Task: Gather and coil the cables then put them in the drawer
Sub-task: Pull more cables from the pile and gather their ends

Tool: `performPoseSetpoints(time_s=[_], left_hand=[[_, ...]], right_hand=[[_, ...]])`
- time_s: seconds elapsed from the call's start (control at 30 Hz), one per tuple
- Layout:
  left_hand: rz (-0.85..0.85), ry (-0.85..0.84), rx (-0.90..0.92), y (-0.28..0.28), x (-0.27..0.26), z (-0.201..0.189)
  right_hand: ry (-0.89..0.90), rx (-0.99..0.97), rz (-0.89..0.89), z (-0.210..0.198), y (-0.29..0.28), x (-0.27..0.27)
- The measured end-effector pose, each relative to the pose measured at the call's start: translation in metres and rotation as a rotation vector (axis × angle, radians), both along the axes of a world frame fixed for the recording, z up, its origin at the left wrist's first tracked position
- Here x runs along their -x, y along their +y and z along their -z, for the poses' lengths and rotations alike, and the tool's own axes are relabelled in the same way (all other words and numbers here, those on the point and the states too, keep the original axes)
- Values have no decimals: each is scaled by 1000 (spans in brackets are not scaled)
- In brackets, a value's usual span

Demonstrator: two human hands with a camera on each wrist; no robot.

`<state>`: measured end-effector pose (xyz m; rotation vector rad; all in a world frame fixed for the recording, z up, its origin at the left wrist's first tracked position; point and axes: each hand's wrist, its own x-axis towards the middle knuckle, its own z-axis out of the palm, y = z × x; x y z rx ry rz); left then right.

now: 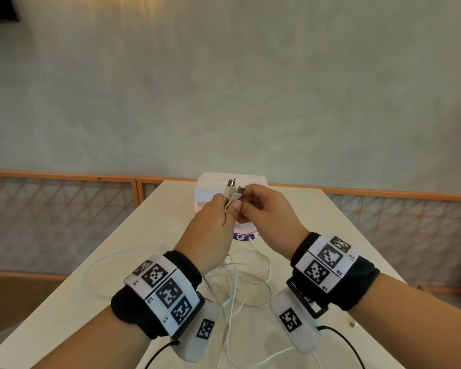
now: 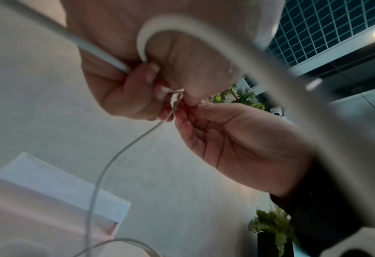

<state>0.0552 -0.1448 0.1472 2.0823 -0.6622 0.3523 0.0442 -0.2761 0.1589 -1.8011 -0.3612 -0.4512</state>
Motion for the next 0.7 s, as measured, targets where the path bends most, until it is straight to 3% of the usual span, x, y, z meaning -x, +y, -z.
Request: performPoseSetpoints(time_s=[0.37,0.47,0.57,0.7], left_hand=[[-13,8,153,-3,-7,2],[-23,29,196,-2,-9,1],[14,75,210,-2,-9,-4],[103,130,316,1,-9,-11]], right_hand=[[53,-42,-28,6,6,12],[119,124,11,16,4,14],[274,361,-75,32,2,13],[206,462,-83,44,-2,8]])
